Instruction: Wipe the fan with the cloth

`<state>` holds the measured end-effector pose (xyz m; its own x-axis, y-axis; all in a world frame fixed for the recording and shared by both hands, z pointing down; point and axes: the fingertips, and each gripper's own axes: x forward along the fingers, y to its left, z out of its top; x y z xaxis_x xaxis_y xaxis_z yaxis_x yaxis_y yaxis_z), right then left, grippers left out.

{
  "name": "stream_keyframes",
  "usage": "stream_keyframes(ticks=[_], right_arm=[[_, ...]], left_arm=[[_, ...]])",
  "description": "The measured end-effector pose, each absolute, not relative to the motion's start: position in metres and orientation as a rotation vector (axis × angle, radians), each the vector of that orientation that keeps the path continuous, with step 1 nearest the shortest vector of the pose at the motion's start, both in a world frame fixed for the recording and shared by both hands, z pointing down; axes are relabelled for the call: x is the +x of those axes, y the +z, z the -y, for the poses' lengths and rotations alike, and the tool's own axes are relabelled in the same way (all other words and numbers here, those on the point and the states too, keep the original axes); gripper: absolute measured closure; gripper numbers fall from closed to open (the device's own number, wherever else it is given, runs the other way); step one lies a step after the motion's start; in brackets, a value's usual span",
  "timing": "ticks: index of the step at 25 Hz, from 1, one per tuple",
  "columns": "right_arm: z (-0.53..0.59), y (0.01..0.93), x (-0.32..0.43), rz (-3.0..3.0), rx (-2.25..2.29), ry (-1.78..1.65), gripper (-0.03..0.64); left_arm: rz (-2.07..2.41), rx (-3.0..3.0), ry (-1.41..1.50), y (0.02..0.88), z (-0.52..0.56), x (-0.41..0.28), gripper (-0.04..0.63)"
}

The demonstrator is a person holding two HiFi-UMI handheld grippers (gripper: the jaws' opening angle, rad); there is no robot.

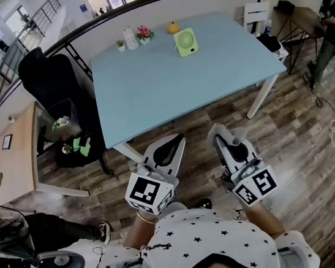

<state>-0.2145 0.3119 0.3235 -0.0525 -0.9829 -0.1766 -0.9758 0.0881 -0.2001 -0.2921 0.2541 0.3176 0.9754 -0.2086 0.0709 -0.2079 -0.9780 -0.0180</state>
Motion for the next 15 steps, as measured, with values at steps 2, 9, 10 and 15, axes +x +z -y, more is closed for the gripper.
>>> stream_keyframes(ticks=[2,9,10,15], right_arm=[[-0.315,0.323,-0.211,-2.104,-1.951,-0.038,0.571],[-0.322,0.328,-0.201,-2.088,-1.942,-0.053,0.571],[-0.323,0.329,-0.199,-2.089,-1.944,-0.059,0.571],[-0.320,0.333,-0.190,-2.078,-1.952,-0.080,0.571]], left_arm=[[-0.328,-3.111,-0.117,0.319,-0.259,-0.289,0.563],[-0.330,-3.113,-0.132,0.324,-0.267,-0.282,0.562],[-0.330,-3.115,-0.132,0.324,-0.268,-0.280,0.563],[-0.320,-3.129,-0.139,0.330,-0.263,-0.270,0.563]])
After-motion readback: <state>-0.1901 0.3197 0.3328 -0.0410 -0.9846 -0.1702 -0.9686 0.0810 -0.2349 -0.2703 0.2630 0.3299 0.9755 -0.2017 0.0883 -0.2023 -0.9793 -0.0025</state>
